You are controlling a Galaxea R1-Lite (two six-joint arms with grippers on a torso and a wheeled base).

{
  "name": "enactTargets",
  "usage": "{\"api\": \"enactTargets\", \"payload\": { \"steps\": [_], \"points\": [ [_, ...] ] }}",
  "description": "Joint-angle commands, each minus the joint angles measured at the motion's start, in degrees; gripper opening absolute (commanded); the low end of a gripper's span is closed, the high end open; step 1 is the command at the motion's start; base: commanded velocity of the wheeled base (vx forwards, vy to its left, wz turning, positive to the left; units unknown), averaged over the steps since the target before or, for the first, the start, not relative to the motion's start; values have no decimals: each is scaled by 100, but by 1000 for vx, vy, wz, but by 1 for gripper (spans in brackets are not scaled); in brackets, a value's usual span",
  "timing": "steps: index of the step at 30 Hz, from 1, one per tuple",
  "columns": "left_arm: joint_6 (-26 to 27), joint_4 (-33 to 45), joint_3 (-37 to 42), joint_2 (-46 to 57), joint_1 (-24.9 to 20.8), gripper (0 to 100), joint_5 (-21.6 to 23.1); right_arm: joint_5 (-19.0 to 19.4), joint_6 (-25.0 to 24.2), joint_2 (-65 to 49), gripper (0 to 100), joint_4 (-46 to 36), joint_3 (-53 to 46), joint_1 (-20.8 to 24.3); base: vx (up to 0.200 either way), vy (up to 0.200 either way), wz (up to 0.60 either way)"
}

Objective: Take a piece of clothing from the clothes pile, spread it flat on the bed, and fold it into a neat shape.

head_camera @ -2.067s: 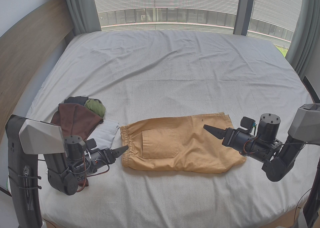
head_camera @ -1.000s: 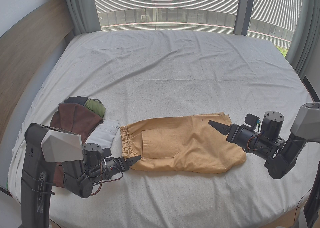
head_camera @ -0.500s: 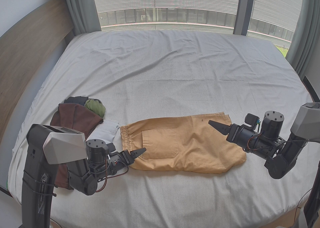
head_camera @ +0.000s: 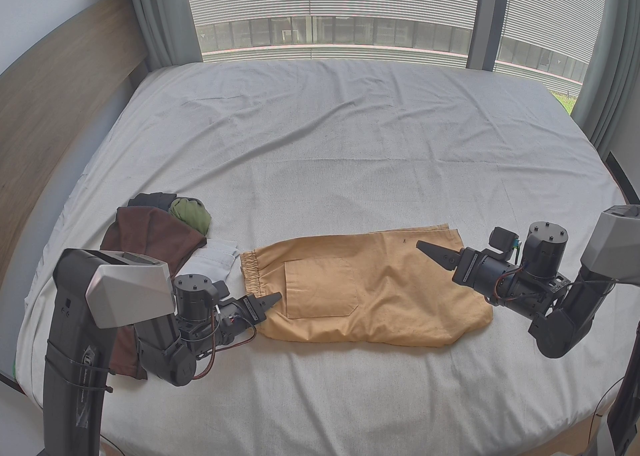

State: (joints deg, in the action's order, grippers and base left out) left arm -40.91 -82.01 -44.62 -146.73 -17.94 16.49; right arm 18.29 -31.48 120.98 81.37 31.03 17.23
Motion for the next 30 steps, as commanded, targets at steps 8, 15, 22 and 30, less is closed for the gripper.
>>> {"api": "enactTargets", "payload": {
  "steps": [8,15,22,30],
  "points": [
    [-5,-17,208,250,1,0,-15,0,1,49,100,1,-18,26,0,0,0],
    [31,0,858,839,142,0,-6,0,1,66,100,1,-53,53,0,0,0],
    [242,-87,1219,1014,476,0,47,8,1,75,100,1,-70,53,0,0,0],
    [303,-404,1711,1331,872,0,205,0,1,172,100,1,-79,158,0,0,0]
  ]
}}
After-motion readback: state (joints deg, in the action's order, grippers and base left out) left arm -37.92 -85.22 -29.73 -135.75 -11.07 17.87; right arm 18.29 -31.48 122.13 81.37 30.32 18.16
